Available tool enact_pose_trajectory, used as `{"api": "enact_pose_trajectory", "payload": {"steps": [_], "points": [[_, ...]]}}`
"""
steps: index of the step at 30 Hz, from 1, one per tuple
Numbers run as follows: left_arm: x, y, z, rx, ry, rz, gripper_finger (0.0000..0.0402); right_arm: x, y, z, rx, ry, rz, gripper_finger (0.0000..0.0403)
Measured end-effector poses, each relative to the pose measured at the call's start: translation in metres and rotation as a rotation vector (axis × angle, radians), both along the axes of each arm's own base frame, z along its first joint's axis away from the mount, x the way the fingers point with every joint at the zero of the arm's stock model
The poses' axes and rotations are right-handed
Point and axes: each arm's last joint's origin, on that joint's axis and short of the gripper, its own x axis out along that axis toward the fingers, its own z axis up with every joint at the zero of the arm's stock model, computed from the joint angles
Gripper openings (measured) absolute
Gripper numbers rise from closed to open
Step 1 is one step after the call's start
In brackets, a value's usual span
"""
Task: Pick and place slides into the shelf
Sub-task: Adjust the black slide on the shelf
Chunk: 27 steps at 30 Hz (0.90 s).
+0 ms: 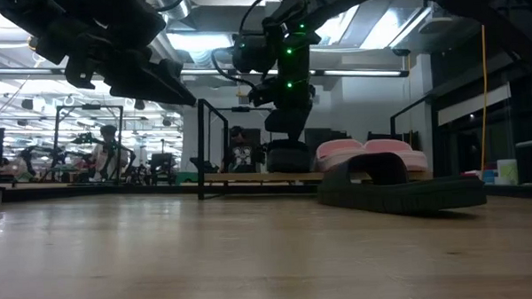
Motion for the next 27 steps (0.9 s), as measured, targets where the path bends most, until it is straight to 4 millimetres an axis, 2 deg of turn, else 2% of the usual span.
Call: {"api": "enact_pose_trajectory", "payload": {"steps": [8,27], "points": [[0.0,0.0,-0.0001,-0.005,0.001,0.003,0.0157,-0.0021,0.0007,0.0101,-0.002,0.007,0.0,0.0004],[0.0,0.0,0.0,-0.01,0.0,0.005,0.0157,-0.0085,0.0025,0.0089,0.013,0.069,-0.014,0.0004]]}}
